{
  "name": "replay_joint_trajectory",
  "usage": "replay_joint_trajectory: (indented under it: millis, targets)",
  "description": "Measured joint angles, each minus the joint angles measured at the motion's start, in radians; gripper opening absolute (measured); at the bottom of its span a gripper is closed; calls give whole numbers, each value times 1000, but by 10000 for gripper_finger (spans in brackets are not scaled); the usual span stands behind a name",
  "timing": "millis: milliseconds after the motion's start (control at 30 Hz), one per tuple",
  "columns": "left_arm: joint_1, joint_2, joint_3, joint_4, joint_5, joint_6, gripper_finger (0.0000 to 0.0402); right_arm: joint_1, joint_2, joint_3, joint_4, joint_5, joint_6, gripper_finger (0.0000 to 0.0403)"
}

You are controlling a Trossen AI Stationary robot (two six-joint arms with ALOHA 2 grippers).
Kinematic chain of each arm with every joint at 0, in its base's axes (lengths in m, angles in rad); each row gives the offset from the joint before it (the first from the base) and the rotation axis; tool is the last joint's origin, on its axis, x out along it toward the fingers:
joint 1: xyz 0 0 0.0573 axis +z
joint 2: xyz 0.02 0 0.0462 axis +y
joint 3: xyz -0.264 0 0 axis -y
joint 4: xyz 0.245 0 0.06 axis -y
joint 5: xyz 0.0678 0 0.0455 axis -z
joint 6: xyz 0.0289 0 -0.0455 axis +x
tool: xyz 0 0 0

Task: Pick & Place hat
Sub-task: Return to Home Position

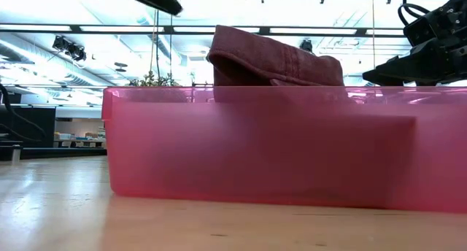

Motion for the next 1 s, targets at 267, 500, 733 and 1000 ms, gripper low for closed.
replay_joint_trajectory:
  millis: [267, 500, 733, 1000]
  targets:
    - [-19, -456, -519, 554, 90, 272, 163, 0, 0, 0, 0, 0, 0, 165]
    - [6, -775, -839, 773, -4, 310, 163, 0, 0, 0, 0, 0, 0, 165]
    - [7, -964, -996, 837, -60, 337, 163, 0, 0, 0, 0, 0, 0, 165]
    - [7, -1114, -1045, 808, -69, 365, 163, 0, 0, 0, 0, 0, 0, 165]
